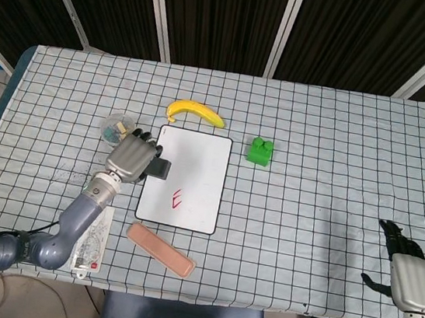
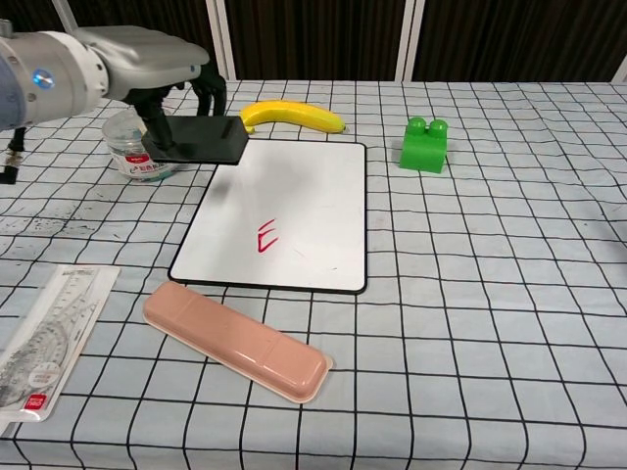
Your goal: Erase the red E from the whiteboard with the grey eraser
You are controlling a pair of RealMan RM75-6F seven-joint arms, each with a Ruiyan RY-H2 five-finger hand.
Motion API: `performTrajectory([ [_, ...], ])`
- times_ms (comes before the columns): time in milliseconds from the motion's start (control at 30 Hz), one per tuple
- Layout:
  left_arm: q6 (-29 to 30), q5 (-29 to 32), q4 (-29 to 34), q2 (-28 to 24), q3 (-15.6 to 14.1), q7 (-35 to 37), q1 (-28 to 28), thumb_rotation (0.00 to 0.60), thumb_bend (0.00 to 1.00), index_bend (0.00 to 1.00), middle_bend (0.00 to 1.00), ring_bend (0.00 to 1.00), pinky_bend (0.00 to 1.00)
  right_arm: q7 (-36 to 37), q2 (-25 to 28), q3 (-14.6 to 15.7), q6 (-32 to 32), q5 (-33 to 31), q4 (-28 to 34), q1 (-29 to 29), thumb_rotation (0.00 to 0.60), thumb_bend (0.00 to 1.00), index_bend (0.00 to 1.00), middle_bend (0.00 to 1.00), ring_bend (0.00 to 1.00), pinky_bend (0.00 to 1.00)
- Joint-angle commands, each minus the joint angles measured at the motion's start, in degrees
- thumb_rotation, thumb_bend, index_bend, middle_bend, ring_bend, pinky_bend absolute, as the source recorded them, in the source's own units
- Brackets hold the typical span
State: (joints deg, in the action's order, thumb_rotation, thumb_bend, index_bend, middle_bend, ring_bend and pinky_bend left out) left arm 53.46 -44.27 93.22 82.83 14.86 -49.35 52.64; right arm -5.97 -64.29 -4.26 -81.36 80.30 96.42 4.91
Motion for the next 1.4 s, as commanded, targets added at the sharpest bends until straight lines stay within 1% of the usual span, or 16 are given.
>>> performTrajectory([
  [33, 1.1, 5.0, -1.8, 3.5, 1.6, -2.6, 3.7, 0.600, 0.21, 0.42, 0.44, 0.21, 0.24, 0.0, 0.0, -0.1, 0.0, -0.1, 0.0, 0.0, 0.600, 0.03, 0.10, 0.11, 0.21, 0.21],
  [200, 2.8, 9.8, -3.9, 7.1, 1.3, -5.1, 6.4, 0.600, 0.21, 0.42, 0.44, 0.21, 0.24, -0.1, 0.0, 0.0, -0.1, -0.2, 0.0, -0.1, 0.600, 0.03, 0.10, 0.11, 0.21, 0.21],
  [333, 2.9, 11.9, -5.2, 9.3, 0.5, -6.2, 8.0, 0.600, 0.21, 0.42, 0.44, 0.21, 0.24, 0.0, 0.1, -0.1, -0.1, -0.3, 0.0, -0.1, 0.600, 0.03, 0.10, 0.11, 0.21, 0.21],
  [433, 4.0, 12.0, -5.7, 10.3, -0.2, -6.8, 8.8, 0.600, 0.21, 0.43, 0.44, 0.21, 0.25, 0.1, 0.1, -0.1, 0.0, -0.4, 0.0, -0.1, 0.600, 0.03, 0.10, 0.11, 0.21, 0.21],
  [533, 4.9, 10.9, -6.7, 11.7, -1.3, -6.8, 9.2, 0.600, 0.21, 0.42, 0.44, 0.21, 0.25, 0.2, 0.1, -0.1, 0.2, -0.5, -0.1, -0.1, 0.600, 0.03, 0.10, 0.11, 0.21, 0.21],
  [667, 3.5, 9.5, -7.5, 12.5, -2.9, -4.8, 9.1, 0.600, 0.21, 0.42, 0.44, 0.21, 0.25, 0.3, 0.1, -0.2, 0.1, -0.5, -0.1, -0.1, 0.600, 0.03, 0.10, 0.11, 0.21, 0.21],
  [900, 3.0, 7.1, -9.3, 14.0, -4.0, -2.4, 9.3, 0.600, 0.21, 0.43, 0.45, 0.21, 0.26, 0.3, 0.2, -0.2, 0.1, -0.5, 0.0, -0.1, 0.600, 0.03, 0.10, 0.11, 0.21, 0.21],
  [1067, 0.6, 3.8, -11.0, 14.4, -4.6, 1.2, 9.3, 0.600, 0.21, 0.43, 0.45, 0.21, 0.26, 0.5, 0.2, -0.2, 0.2, -0.7, 0.1, -0.2, 0.600, 0.03, 0.10, 0.11, 0.21, 0.21],
  [1167, -1.4, 1.5, -12.2, 14.4, -5.5, 3.2, 9.3, 0.600, 0.21, 0.43, 0.45, 0.21, 0.26, 0.5, 0.3, -0.3, 0.2, -0.8, 0.1, -0.1, 0.600, 0.03, 0.10, 0.11, 0.21, 0.21],
  [1400, -4.2, -0.8, -13.3, 14.5, -6.7, 5.8, 9.5, 0.600, 0.21, 0.43, 0.45, 0.21, 0.26, 0.7, 0.4, -0.3, 0.3, -0.8, 0.1, -0.1, 0.600, 0.03, 0.10, 0.11, 0.21, 0.21],
])
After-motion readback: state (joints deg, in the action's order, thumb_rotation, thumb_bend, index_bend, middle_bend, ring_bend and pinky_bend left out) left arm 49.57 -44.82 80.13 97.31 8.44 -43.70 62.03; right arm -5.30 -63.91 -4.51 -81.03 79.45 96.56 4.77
